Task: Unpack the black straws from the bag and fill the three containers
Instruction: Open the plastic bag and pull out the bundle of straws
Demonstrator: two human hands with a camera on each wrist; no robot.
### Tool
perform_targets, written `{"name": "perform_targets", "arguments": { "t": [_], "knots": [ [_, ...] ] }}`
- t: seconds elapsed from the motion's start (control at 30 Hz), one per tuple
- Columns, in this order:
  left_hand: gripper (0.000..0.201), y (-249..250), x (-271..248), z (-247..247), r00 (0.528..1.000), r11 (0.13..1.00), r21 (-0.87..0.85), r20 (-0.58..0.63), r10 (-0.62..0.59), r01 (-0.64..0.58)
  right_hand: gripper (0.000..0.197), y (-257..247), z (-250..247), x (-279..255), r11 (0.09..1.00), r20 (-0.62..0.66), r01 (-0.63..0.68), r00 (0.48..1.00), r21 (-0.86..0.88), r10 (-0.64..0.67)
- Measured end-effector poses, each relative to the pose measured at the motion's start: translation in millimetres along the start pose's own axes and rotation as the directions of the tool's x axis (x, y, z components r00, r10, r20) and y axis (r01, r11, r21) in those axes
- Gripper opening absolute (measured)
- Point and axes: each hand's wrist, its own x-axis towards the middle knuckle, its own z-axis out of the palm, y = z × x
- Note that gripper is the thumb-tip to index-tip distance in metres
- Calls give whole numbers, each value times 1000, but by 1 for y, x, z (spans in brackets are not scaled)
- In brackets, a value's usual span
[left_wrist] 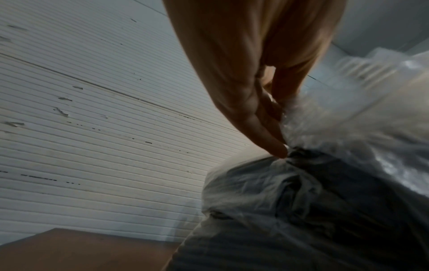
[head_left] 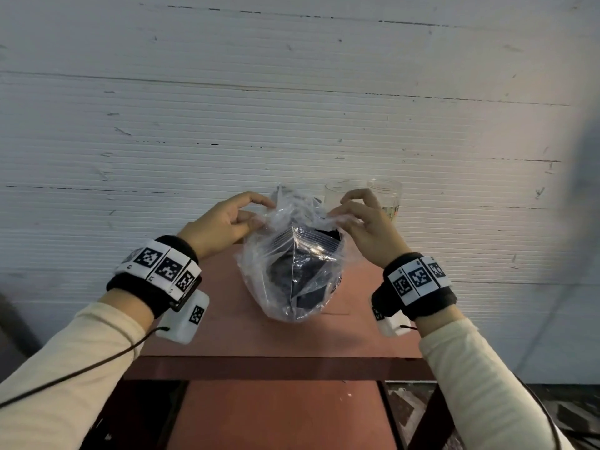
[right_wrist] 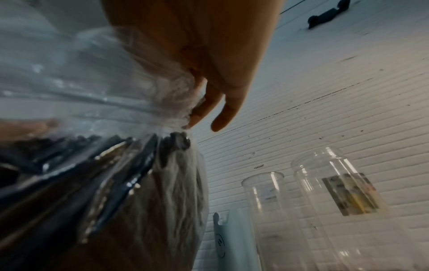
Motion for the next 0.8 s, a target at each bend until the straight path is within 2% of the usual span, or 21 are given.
{"name": "perform_targets", "arguments": {
  "t": [0.13,0.27,0.37,0.53,0.63,0.7,0.8],
  "knots": [
    [38,-5,3,-1,1000,1000,-29,-11,4,-4,18,5,-3,2,999,1,-54,999,-7,54],
    [31,-10,4,-3,996,999,-30,-82,-32,30,27,12,-9,0,985,31,-157,987,74,155],
    [31,-15,6,3,985,995,13,-137,-101,103,33,13,-5,-1,975,52,-194,981,111,189],
    [33,-28,2,12,958,978,0,-201,-204,208,21,20,1,-11,969,94,-246,965,-5,245],
    [24,-23,-4,19,938,946,-116,-138,-318,303,10,16,-4,-18,953,136,-300,943,-44,303],
    [23,-22,-7,23,937,930,-168,-66,-342,328,7,13,-8,-23,941,119,-336,933,-41,339],
    [22,-25,-11,27,931,940,-87,-132,-340,331,5,7,-14,-32,932,28,-358,933,-56,360]
  ]
}}
